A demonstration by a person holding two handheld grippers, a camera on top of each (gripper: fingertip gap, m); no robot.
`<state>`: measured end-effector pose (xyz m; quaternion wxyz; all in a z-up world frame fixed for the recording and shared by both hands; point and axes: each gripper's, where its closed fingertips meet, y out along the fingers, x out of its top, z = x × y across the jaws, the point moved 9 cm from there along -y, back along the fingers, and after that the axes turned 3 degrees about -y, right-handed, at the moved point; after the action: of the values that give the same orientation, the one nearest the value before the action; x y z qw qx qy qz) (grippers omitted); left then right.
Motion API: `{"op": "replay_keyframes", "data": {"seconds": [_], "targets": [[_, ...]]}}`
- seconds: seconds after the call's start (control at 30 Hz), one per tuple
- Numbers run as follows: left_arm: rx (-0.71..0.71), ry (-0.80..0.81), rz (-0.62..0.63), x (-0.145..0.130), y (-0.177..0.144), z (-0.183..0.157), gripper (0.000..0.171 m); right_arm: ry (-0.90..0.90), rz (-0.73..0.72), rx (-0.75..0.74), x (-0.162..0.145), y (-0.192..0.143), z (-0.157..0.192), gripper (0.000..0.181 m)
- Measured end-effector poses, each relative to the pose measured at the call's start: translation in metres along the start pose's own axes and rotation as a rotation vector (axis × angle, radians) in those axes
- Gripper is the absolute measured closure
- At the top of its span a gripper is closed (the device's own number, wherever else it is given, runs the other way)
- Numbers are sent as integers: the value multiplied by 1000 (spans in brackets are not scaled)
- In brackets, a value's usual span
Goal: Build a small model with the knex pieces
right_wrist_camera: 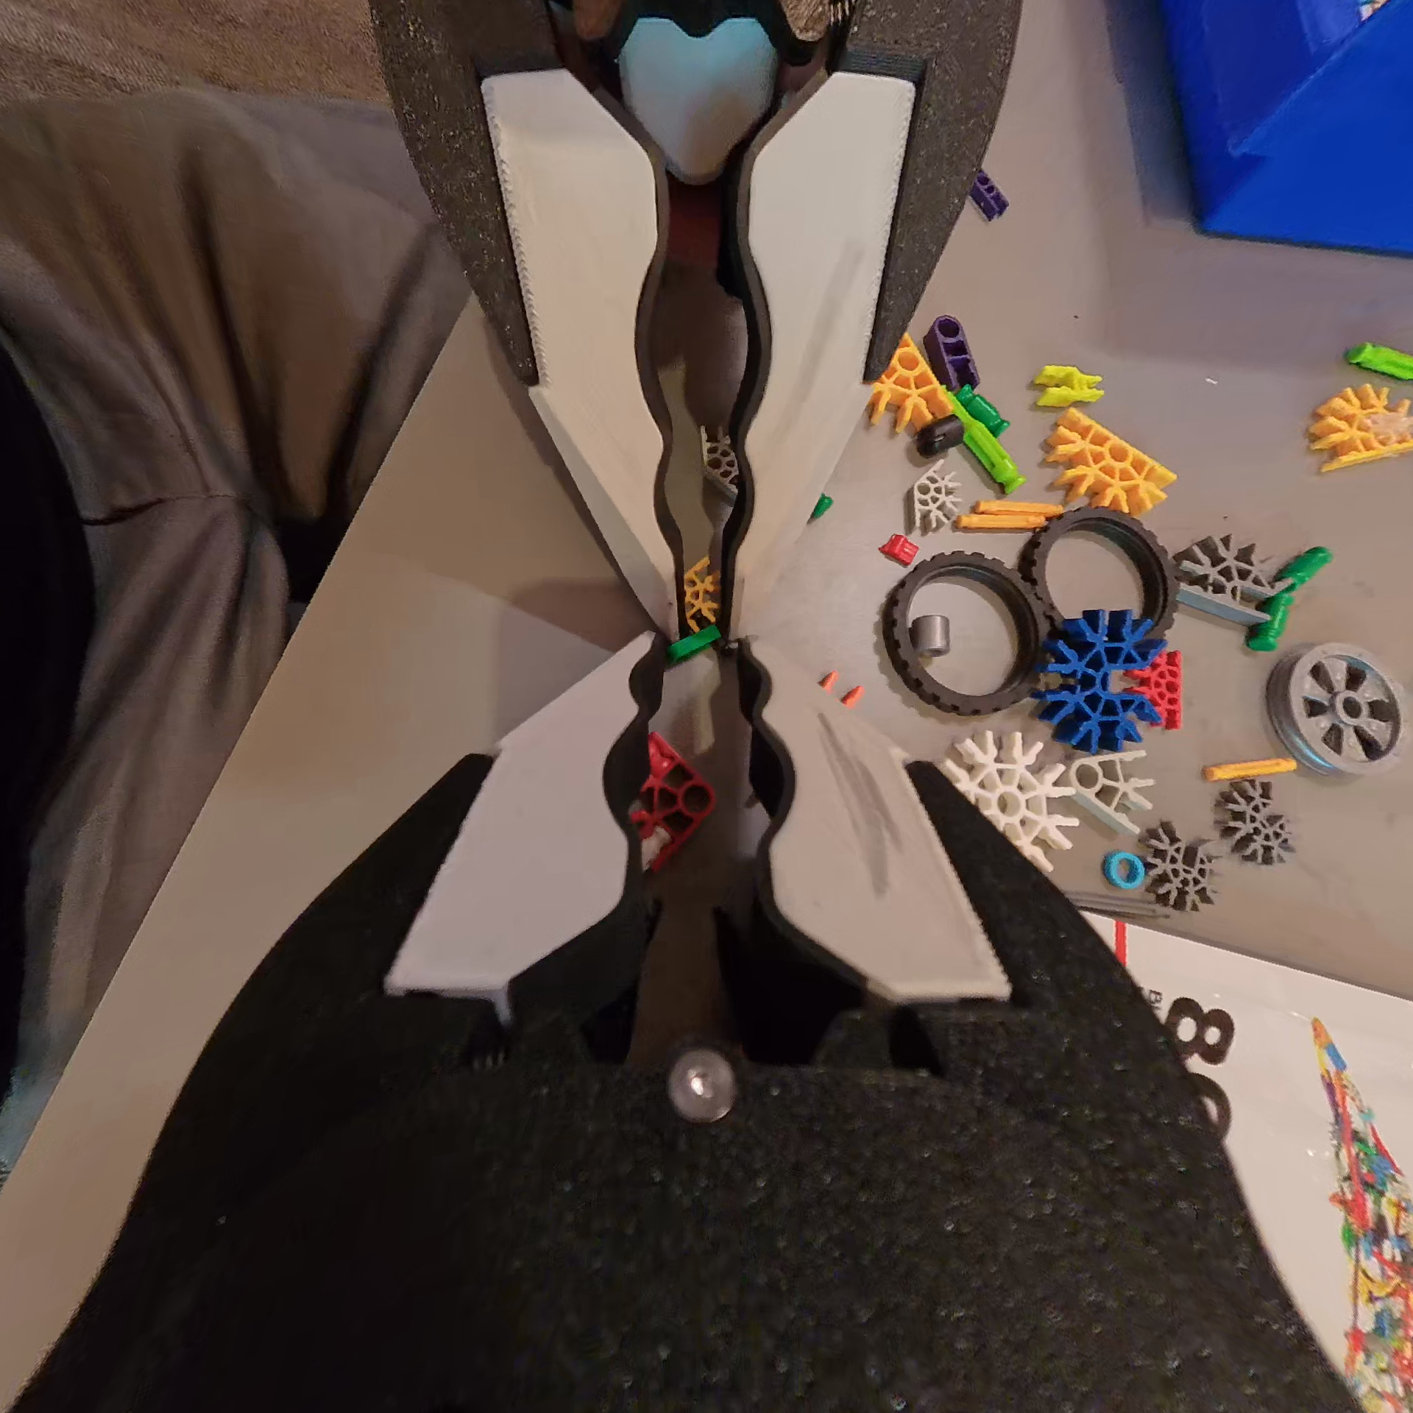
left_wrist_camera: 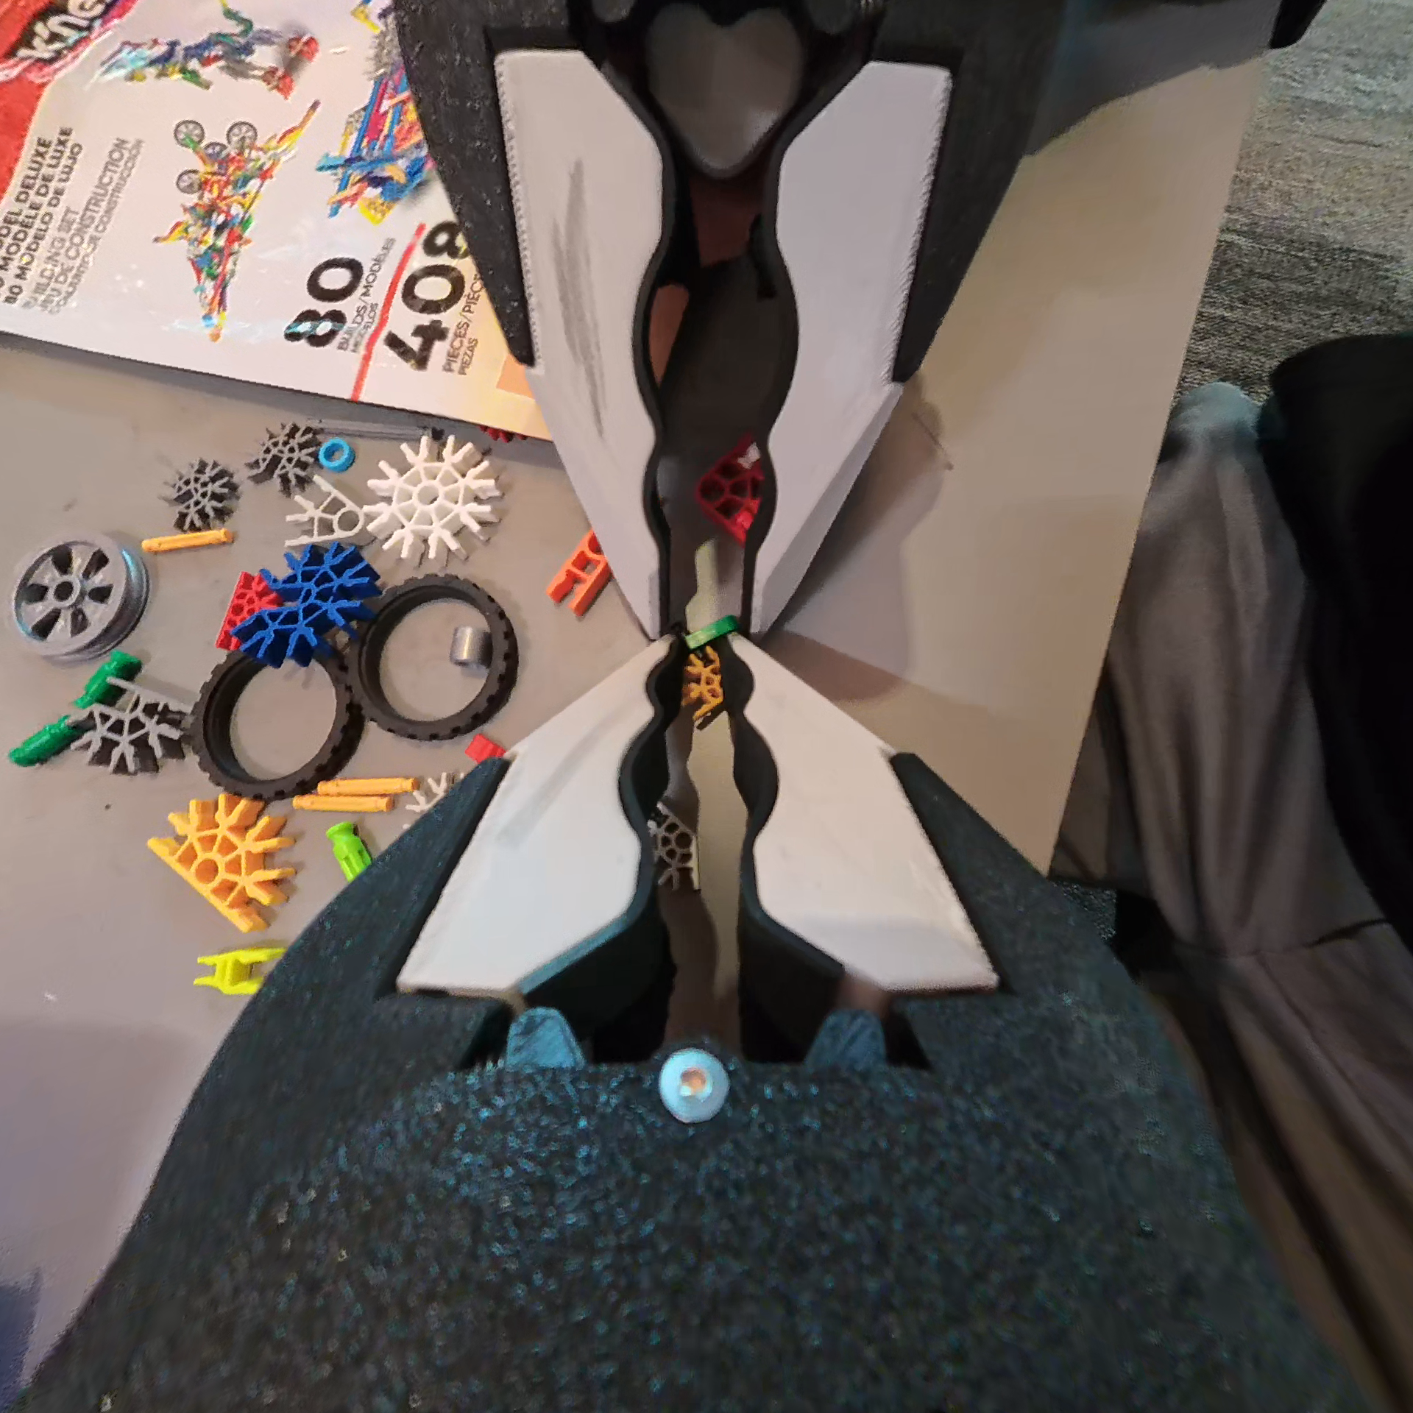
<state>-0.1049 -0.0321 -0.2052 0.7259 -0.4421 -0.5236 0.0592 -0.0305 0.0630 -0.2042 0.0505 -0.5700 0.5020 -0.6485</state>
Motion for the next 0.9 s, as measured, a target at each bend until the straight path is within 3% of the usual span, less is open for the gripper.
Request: {"op": "replay_keyframes", "data": {"seconds": [0.03,0.9], "targets": [[-9,7,-1,0,0,0,164,6,-3,7,0,0,0,164],[-32,-13,-5,-1,0,2,166,2,-19,0,-1,2,0,168]]}}
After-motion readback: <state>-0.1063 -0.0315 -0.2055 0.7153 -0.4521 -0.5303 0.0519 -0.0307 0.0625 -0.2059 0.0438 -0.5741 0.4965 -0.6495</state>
